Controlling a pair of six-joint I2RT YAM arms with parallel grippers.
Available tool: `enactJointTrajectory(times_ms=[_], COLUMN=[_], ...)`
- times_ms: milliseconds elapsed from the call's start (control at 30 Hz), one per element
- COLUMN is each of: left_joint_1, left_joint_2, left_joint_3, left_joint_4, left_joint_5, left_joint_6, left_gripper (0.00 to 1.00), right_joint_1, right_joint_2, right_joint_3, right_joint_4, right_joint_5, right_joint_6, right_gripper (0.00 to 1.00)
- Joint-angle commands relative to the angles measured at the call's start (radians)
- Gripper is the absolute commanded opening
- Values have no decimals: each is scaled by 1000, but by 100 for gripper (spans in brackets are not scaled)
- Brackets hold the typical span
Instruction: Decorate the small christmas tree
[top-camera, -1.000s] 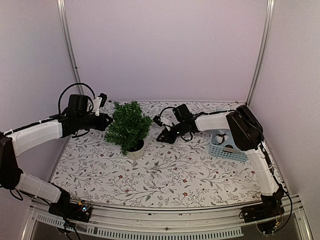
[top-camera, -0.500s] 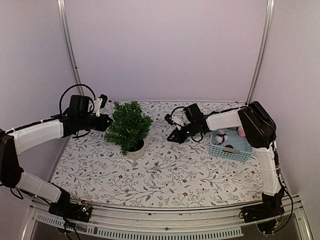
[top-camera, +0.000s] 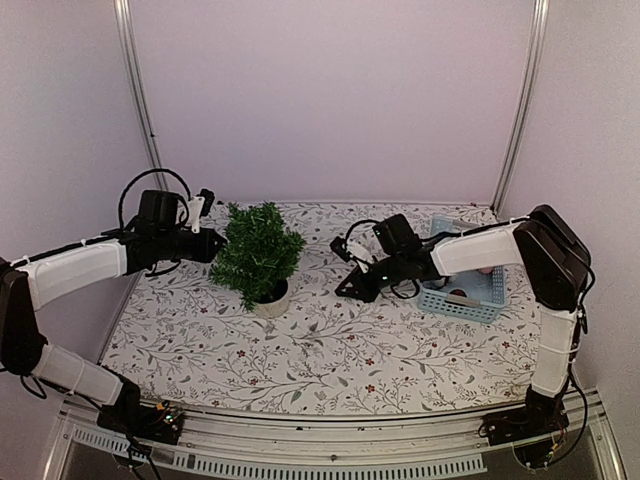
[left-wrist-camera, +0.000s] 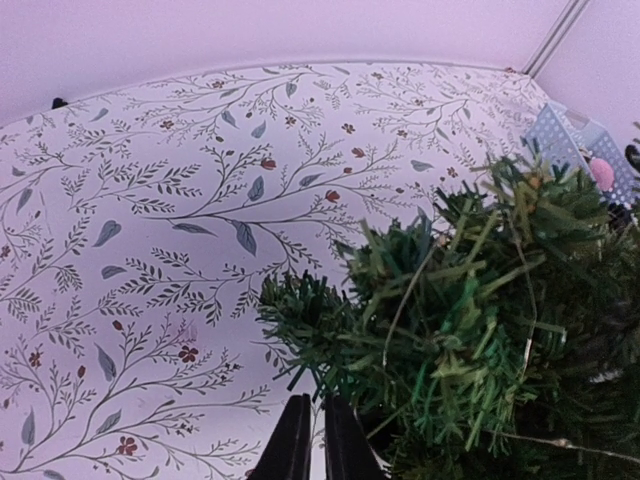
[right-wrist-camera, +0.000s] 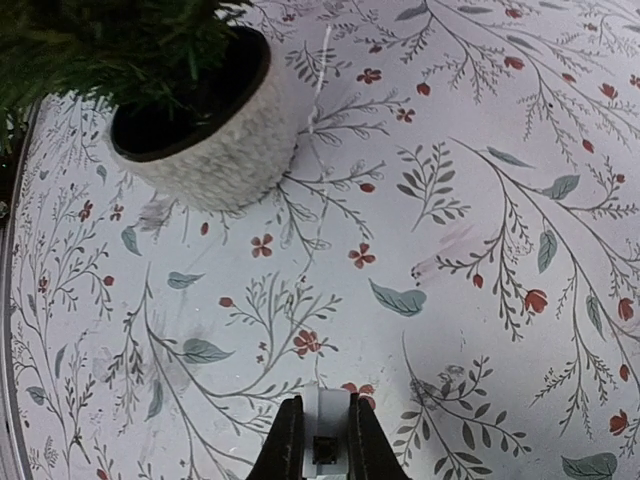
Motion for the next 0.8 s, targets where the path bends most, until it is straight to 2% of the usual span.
enactJointTrajectory(times_ms=[0, 233, 400, 533, 767], left_joint_1=[11, 29, 45, 50, 45], left_joint_2=[-28, -82, -122, -173, -341], left_joint_3=[-13, -26, -36, -55, -124], left_joint_4=[4, -3, -15, -21, 29], left_joint_5=[0, -15, -30, -50, 0], left_joint_6=[-6, -19, -23, -25, -5], left_gripper=[13, 38, 48, 52, 53], right_joint_1=[37, 129, 186, 229, 256], right_joint_2=[-112, -160, -177, -191, -203], right_joint_3=[-48, -94, -125, -134, -109], right_joint_4=[59, 58, 70, 72, 110], right_joint_5=[31, 95, 109, 133, 129], right_joint_6=[25, 40, 70, 82, 113], right_gripper=[0, 0, 0, 0, 0])
